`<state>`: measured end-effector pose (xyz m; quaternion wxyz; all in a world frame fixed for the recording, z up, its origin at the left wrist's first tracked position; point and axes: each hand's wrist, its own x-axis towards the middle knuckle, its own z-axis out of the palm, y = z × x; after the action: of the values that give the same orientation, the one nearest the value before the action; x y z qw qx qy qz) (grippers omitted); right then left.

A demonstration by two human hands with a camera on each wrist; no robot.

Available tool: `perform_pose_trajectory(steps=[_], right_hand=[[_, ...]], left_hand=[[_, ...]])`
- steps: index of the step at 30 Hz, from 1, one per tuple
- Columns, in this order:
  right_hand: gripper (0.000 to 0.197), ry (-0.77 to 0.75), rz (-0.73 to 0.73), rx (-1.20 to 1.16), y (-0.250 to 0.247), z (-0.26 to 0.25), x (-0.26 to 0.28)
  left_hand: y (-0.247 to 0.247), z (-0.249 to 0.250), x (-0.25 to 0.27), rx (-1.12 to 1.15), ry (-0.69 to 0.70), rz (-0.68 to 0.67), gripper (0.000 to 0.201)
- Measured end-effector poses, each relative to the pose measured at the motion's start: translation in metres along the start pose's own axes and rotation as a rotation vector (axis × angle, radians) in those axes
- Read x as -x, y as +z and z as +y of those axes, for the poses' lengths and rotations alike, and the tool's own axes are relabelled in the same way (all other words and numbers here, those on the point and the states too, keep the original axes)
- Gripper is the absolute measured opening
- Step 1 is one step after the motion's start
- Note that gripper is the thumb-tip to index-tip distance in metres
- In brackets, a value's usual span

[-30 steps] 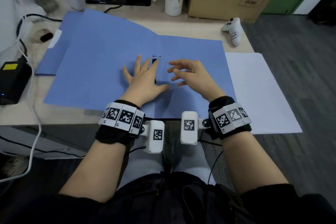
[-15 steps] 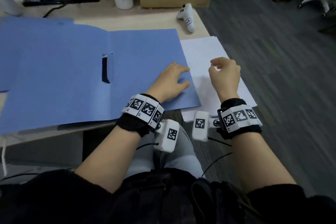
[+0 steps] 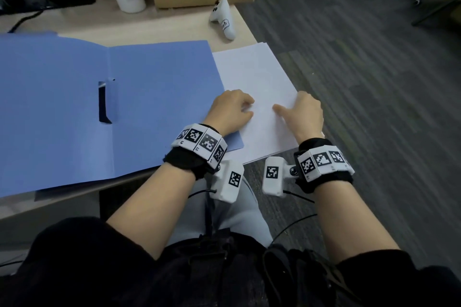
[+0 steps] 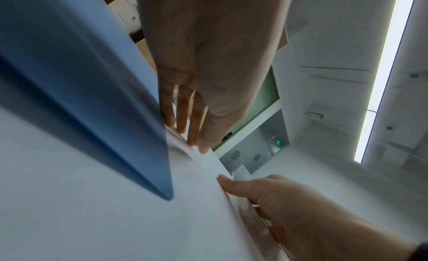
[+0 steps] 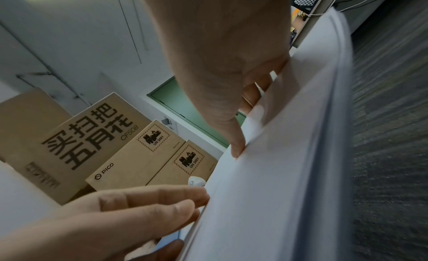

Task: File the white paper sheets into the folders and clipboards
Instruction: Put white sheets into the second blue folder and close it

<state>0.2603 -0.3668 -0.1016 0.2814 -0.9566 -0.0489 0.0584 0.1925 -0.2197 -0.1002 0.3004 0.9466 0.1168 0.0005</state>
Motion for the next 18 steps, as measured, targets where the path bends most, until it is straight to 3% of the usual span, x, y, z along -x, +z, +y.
perform_pose_trajectory(steps=[7, 11, 14, 18], right_hand=[[0.013, -0.089, 0.091, -0.013, -0.006, -0.002, 0.000], [0.030, -0.183, 0.132, -0.138, -0.013, -0.013, 0.006], [0.025, -0.272, 0.077, -0.253, -0.016, -0.024, 0.009], [0.022, -0.311, -0.023, -0.325, -0.013, -0.036, 0.017]], left_hand=[[0.005, -0.008, -0.004, 0.337, -0.069, 0.059, 0.023], [0.003, -0.010, -0.007, 0.636, -0.132, 0.007, 0.024], [-0.001, -0.005, -0.007, 0.948, -0.158, -0.073, 0.028], [-0.001, -0.007, -0.006, 1.056, -0.156, -0.051, 0.016]])
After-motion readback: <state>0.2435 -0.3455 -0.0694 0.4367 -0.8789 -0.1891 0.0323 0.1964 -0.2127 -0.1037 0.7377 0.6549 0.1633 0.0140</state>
